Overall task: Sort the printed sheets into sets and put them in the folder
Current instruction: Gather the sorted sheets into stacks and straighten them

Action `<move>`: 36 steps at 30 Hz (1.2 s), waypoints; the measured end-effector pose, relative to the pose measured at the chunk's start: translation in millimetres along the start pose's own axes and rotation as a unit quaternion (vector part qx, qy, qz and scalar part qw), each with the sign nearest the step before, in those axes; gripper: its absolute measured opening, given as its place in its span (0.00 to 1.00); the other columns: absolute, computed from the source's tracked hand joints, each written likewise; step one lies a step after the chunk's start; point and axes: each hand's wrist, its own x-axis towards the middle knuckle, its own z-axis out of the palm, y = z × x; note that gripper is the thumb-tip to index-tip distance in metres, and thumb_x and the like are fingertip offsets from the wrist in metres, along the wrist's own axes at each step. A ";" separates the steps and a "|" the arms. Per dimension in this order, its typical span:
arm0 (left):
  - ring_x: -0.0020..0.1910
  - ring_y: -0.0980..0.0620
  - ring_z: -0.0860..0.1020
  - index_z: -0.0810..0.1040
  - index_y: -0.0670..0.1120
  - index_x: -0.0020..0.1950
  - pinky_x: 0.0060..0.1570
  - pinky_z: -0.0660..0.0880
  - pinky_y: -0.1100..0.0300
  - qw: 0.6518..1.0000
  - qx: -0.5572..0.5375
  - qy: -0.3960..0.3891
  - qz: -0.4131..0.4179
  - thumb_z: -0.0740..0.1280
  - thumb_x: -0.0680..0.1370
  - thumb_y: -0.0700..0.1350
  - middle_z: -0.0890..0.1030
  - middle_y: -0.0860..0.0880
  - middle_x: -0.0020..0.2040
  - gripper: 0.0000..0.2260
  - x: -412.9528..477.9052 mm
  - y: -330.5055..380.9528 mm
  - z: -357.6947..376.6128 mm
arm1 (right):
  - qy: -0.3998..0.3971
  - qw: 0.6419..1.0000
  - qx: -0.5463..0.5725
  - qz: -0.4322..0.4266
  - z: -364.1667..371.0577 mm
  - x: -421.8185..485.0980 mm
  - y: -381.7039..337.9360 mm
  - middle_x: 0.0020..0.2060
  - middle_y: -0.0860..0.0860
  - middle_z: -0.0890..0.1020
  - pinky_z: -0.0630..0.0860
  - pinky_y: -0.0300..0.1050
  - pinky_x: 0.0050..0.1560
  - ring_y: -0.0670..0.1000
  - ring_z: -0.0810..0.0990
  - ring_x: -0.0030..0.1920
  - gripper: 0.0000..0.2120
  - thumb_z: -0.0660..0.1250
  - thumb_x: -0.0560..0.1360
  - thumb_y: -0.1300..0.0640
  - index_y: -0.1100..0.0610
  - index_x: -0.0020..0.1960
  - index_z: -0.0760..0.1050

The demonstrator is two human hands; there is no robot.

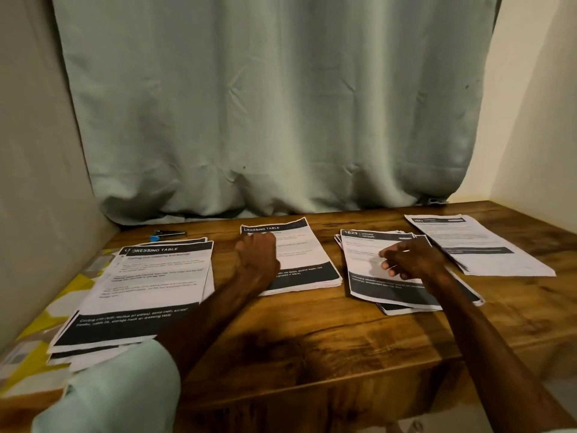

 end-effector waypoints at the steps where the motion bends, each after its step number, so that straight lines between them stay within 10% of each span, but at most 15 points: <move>1: 0.65 0.42 0.74 0.75 0.45 0.64 0.62 0.71 0.50 0.999 -0.040 -0.005 0.021 0.66 0.82 0.48 0.78 0.44 0.64 0.12 -0.3 13.5 1.8 | 0.037 0.999 -0.006 -0.002 -5.9 4.7 5.8 0.37 0.55 0.87 0.77 0.40 0.32 0.51 0.83 0.35 0.06 0.71 0.79 0.58 0.61 0.50 0.84; 7: 0.61 0.43 0.77 0.77 0.42 0.60 0.54 0.73 0.54 0.971 -0.218 -0.026 0.089 0.68 0.81 0.48 0.80 0.43 0.61 0.12 6.2 110.1 2.5 | 0.226 0.964 -0.142 -0.015 -42.6 15.7 42.0 0.51 0.60 0.86 0.79 0.57 0.58 0.62 0.84 0.53 0.08 0.74 0.76 0.59 0.61 0.53 0.85; 12: 0.65 0.44 0.75 0.72 0.48 0.65 0.56 0.68 0.67 0.959 -0.235 -0.141 0.075 0.72 0.78 0.55 0.76 0.46 0.62 0.20 16.5 140.8 55.3 | 0.256 0.945 -0.201 -0.043 -55.8 8.8 76.8 0.47 0.61 0.86 0.79 0.53 0.53 0.62 0.84 0.49 0.11 0.70 0.79 0.56 0.64 0.52 0.84; 17: 0.63 0.42 0.77 0.73 0.40 0.68 0.63 0.75 0.51 0.955 -0.217 -0.186 0.081 0.70 0.80 0.49 0.79 0.42 0.65 0.21 34.3 168.2 32.7 | 0.286 0.933 -0.217 -0.028 -46.6 9.7 96.3 0.44 0.60 0.86 0.80 0.54 0.53 0.60 0.84 0.45 0.21 0.63 0.82 0.46 0.63 0.51 0.84; 36: 0.60 0.44 0.80 0.76 0.41 0.68 0.52 0.79 0.57 0.962 -0.199 -0.183 0.046 0.73 0.77 0.47 0.80 0.42 0.64 0.22 48.5 184.5 44.0 | 0.310 0.949 0.003 -0.052 -58.5 3.7 112.1 0.52 0.58 0.85 0.77 0.52 0.56 0.56 0.82 0.50 0.12 0.66 0.81 0.55 0.61 0.51 0.84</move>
